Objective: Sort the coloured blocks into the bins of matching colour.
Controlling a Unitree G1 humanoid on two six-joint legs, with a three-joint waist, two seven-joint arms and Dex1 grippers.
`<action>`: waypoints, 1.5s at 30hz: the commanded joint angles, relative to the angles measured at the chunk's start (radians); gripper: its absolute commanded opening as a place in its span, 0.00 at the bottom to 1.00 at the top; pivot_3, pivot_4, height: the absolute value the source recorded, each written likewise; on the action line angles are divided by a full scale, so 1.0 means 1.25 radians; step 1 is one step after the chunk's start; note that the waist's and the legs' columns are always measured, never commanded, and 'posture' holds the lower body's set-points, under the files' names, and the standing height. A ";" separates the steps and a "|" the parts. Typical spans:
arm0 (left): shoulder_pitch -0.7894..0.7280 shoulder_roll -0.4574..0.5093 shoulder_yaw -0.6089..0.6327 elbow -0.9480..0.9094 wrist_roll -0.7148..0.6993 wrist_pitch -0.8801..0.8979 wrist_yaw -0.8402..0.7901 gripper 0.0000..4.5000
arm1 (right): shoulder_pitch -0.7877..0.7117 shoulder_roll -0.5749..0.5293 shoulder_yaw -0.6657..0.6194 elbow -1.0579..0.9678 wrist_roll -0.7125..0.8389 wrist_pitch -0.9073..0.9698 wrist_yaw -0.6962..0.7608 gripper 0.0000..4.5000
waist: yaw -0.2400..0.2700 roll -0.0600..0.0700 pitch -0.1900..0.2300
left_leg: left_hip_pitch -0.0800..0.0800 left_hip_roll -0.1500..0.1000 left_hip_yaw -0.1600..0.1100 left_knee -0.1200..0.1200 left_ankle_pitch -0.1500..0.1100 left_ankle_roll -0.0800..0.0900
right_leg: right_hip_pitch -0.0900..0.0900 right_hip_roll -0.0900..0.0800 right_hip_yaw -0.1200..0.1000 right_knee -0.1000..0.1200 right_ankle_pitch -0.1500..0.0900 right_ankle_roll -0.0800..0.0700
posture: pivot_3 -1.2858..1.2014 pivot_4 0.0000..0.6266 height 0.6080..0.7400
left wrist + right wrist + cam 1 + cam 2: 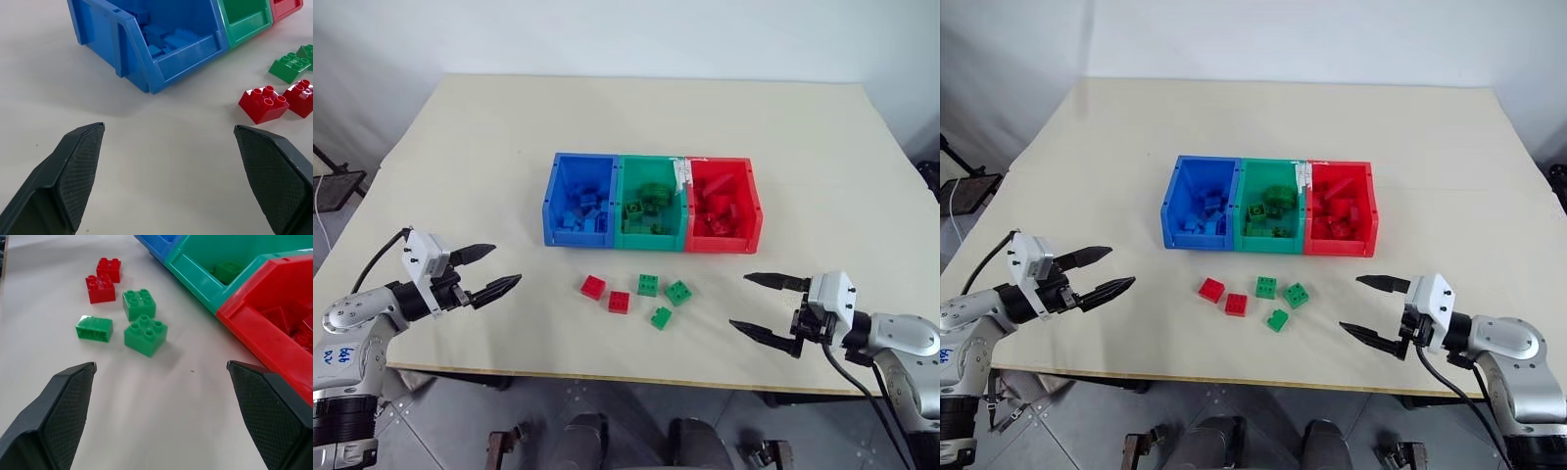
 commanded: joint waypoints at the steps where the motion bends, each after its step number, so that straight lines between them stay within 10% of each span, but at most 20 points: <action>1: 0.027 0.002 0.009 -0.043 0.012 -0.011 0.011 1.00 | -0.026 -0.006 0.001 0.022 -0.004 -0.031 0.017 0.99 | 0.000 0.000 0.000 | 0.000 0.000 0.000 0.000 0.000 0.000 | 0.000 0.000 0.000 0.000 0.000 0.000 | 0.52 0.24 1.00; 17: 0.338 0.029 0.126 -0.293 -0.121 0.015 -0.169 1.00 | -0.360 0.038 0.290 0.168 -0.112 0.021 0.191 0.99 | -0.015 -0.001 0.002 | -0.001 0.002 0.006 0.000 -0.001 0.000 | -0.007 0.000 0.007 0.001 0.000 -0.001 | 0.52 0.24 1.00; 34: 0.356 -0.023 0.075 -0.296 -0.073 -0.084 -0.160 1.00 | -0.467 0.125 0.356 0.410 -0.248 -0.094 0.132 0.99 | -0.020 -0.001 0.002 | -0.001 0.002 0.008 0.001 -0.002 0.000 | -0.008 0.001 0.008 0.002 0.000 -0.001 | 0.52 0.24 1.00; 45: 0.299 -0.026 0.033 -0.291 -0.086 -0.071 -0.160 1.00 | -0.416 0.096 0.293 0.342 -0.171 -0.059 0.160 0.26 | -0.018 -0.001 0.002 | -0.001 0.002 0.008 0.002 -0.002 0.000 | -0.009 0.001 0.009 0.003 0.000 -0.001 | 0.52 0.24 1.00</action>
